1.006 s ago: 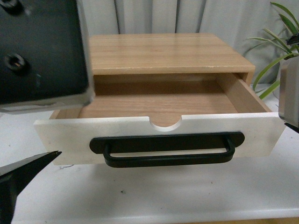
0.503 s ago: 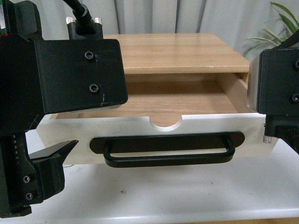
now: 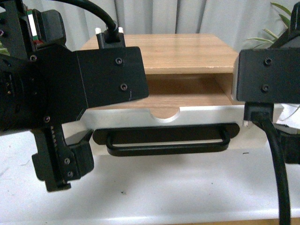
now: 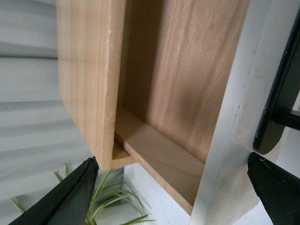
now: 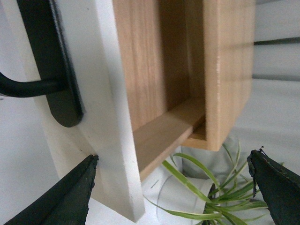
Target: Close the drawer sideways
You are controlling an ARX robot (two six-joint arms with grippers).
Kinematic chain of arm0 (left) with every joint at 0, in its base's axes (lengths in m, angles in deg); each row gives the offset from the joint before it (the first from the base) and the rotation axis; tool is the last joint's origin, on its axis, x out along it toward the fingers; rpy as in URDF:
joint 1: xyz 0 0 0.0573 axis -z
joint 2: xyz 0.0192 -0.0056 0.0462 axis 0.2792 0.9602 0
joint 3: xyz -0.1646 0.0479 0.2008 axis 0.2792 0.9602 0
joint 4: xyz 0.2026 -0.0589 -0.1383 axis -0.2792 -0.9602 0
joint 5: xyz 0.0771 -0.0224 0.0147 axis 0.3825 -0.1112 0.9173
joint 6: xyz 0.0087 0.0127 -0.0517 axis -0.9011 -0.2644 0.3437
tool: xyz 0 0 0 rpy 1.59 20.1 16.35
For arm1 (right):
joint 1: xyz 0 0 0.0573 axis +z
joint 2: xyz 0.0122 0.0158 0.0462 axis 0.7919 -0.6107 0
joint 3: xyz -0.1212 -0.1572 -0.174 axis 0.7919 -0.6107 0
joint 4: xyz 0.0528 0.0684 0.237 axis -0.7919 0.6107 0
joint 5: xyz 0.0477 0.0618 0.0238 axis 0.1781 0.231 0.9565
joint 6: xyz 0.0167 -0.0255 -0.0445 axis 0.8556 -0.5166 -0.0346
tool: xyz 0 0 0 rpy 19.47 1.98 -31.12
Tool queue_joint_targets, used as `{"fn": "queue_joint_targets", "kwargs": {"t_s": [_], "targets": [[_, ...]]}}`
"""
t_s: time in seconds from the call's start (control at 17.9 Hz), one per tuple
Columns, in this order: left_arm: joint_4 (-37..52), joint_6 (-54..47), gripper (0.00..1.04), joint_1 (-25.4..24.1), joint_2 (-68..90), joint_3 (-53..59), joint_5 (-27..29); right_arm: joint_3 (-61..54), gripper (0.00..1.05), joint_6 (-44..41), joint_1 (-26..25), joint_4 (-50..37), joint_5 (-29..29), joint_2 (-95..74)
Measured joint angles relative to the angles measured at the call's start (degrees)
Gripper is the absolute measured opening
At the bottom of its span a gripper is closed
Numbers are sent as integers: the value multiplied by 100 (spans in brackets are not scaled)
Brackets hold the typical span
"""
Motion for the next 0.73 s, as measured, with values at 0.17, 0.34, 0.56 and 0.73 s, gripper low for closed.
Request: {"fn": "queue_joint_targets", "kwargs": {"t_s": [0.17, 0.34, 0.56, 0.73], "targets": [[120, 48, 98, -4, 109, -68, 87, 127, 98, 17, -35, -24, -4, -74], [315, 83, 98, -7, 260, -133, 179, 238, 98, 39, -74, -155, -7, -205], [643, 157, 98, 39, 632, -267, 365, 691, 98, 120, -184, -256, 4, -671], [938, 273, 98, 39, 957, -463, 579, 1049, 98, 144, -256, -365, 7, -1071]]}}
